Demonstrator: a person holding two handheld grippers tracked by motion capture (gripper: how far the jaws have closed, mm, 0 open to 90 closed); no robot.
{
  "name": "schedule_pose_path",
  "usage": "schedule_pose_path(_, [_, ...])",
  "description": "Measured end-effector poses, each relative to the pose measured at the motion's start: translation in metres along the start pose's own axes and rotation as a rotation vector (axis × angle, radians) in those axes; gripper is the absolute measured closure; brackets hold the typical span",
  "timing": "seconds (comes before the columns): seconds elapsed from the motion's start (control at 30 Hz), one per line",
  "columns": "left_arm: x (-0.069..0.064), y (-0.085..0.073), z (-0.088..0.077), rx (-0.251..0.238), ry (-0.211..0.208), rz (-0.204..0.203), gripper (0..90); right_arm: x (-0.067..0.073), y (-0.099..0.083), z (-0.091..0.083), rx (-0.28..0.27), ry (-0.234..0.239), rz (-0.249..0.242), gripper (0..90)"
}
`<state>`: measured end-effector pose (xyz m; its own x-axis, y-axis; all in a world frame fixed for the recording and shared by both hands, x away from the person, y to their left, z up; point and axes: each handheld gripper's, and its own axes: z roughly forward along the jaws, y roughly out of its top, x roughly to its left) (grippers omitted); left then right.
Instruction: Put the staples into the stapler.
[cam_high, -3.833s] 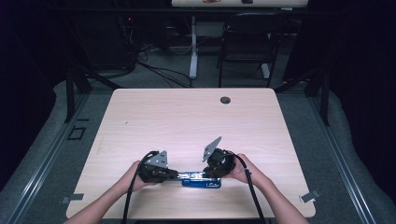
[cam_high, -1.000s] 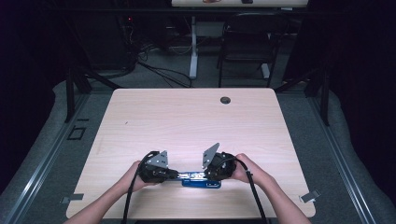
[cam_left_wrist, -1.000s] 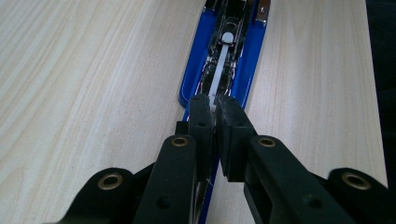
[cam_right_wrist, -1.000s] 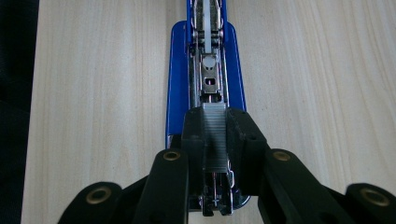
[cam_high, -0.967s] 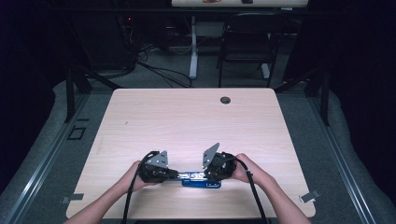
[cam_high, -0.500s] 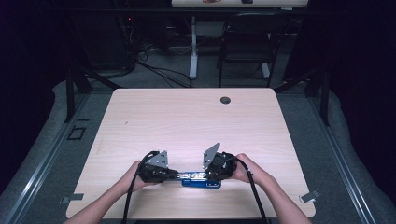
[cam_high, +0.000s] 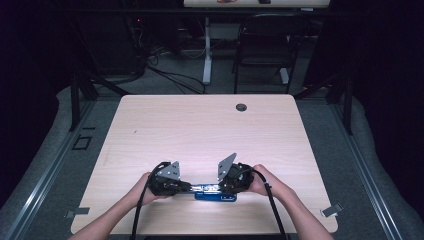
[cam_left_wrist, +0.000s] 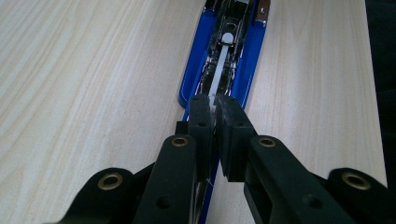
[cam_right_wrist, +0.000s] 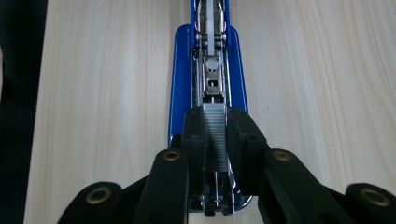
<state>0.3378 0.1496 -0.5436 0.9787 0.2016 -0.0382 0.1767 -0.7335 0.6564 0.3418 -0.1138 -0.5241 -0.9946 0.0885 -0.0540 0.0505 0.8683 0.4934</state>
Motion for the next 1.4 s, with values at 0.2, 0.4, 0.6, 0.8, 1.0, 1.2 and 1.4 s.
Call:
schedule_pose_path(0.2, [0.0,0.0,0.0,0.001,0.001,0.001,84.8,0.002,0.001,0.002,0.021,-0.011,-0.015,77.8])
schedule_pose_path(0.4, [0.0,0.0,0.0,0.001,0.001,0.001,84.8,0.003,0.002,0.0,0.009,-0.022,-0.021,77.8])
schedule_pose_path(0.6, [0.0,0.0,0.0,0.003,0.004,0.001,84.8,0.003,0.002,0.001,0.022,-0.03,-0.037,77.8])
schedule_pose_path(0.8, [0.0,0.0,0.0,0.001,0.001,0.001,84.8,0.003,0.001,0.001,0.017,-0.029,-0.033,76.3])
schedule_pose_path(1.0, [0.0,0.0,0.0,0.001,0.003,0.003,84.8,0.001,0.001,-0.003,-0.006,-0.024,-0.007,73.0])
schedule_pose_path(1.2, [0.0,0.0,0.0,0.001,0.004,0.002,84.7,-0.007,0.0,-0.014,-0.028,-0.056,0.115,69.6])
schedule_pose_path(1.4, [-0.001,0.0,0.0,0.0,0.014,0.003,83.6,-0.008,-0.003,-0.012,0.042,-0.056,0.218,68.2])
